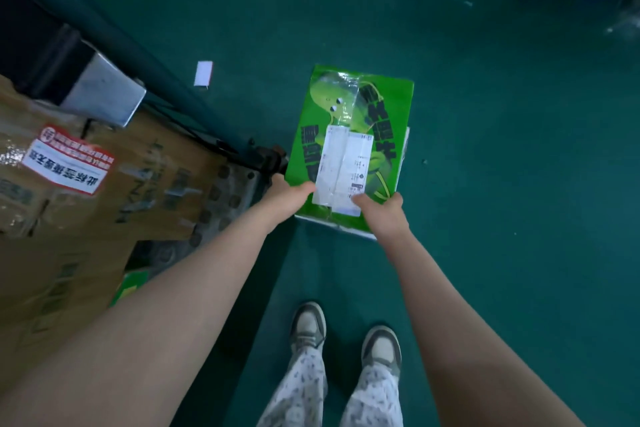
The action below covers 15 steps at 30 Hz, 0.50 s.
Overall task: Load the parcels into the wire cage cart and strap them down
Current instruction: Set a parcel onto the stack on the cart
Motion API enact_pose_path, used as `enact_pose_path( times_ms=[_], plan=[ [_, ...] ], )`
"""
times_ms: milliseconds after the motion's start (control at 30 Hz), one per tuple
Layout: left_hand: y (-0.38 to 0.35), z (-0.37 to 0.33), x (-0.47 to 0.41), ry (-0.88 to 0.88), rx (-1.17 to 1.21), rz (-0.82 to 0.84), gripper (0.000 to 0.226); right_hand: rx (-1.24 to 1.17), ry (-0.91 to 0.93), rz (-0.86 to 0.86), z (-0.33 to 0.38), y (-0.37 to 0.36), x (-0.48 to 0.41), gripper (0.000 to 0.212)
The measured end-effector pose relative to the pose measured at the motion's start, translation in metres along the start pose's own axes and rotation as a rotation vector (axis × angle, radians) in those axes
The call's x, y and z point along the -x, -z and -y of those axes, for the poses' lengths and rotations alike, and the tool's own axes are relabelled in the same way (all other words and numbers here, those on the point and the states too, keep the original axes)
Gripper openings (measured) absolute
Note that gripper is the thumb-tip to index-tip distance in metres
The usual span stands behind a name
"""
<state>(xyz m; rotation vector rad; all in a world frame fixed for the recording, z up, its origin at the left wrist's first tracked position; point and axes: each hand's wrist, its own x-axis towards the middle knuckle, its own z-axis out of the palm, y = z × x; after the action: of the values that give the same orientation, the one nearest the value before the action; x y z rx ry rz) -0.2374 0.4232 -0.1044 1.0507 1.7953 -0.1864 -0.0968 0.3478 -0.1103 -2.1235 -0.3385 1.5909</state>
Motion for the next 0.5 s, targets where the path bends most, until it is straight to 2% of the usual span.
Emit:
enact_pose_path(
  times_ms=[100, 233, 300, 500],
  plan=[
    [0.002, -0.003, 0.008, -0.022, 0.029, -0.041, 0.067, 0.009, 0.027, -0.015, 0.007, 0.004, 0.012, 0.082],
    [0.009, -0.009, 0.031, -0.054, 0.182, -0.11, 0.052, 0.007, 0.102, -0.047, 0.022, 0.014, 0.033, 0.072],
    [0.017, -0.009, 0.05, -0.042, 0.204, -0.133, 0.06, 0.063, 0.115, -0.048, 0.03, 0.02, 0.052, 0.068],
    [0.039, -0.003, 0.127, 0.006, 0.158, -0.125, 0.057, 0.225, 0.033, 0.003, 0.054, 0.043, 0.126, 0.072]
  ],
)
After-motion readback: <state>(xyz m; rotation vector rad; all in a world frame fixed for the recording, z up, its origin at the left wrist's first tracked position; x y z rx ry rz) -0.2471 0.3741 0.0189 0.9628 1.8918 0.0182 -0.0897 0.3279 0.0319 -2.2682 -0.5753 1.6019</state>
